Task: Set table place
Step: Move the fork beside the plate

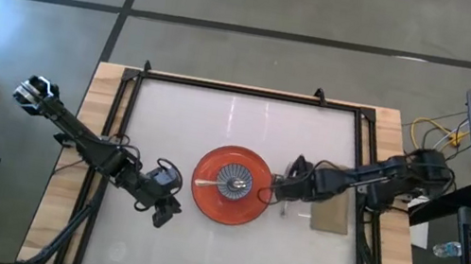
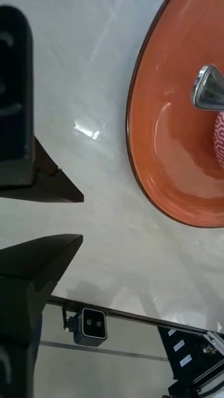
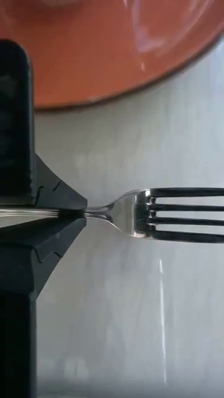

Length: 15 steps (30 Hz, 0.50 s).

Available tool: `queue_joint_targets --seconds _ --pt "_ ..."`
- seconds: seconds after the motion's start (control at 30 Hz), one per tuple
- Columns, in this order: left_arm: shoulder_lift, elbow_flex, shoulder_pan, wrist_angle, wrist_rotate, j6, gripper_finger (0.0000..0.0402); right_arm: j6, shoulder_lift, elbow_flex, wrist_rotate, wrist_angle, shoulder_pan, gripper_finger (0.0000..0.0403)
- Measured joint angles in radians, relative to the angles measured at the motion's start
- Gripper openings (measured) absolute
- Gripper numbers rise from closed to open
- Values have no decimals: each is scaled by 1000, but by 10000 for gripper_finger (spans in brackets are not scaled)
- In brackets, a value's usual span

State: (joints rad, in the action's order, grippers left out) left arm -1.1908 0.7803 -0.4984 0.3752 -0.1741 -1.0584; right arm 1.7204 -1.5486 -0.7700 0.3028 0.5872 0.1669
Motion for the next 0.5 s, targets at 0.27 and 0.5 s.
queue_joint_targets --seconds 0.27,0.5 --pt "0 0 0 0 -1 1 77 -57 23 22 -24 -76 -45 12" --pt "0 0 0 0 -6 1 77 -60 -17 21 -37 -82 -46 12"
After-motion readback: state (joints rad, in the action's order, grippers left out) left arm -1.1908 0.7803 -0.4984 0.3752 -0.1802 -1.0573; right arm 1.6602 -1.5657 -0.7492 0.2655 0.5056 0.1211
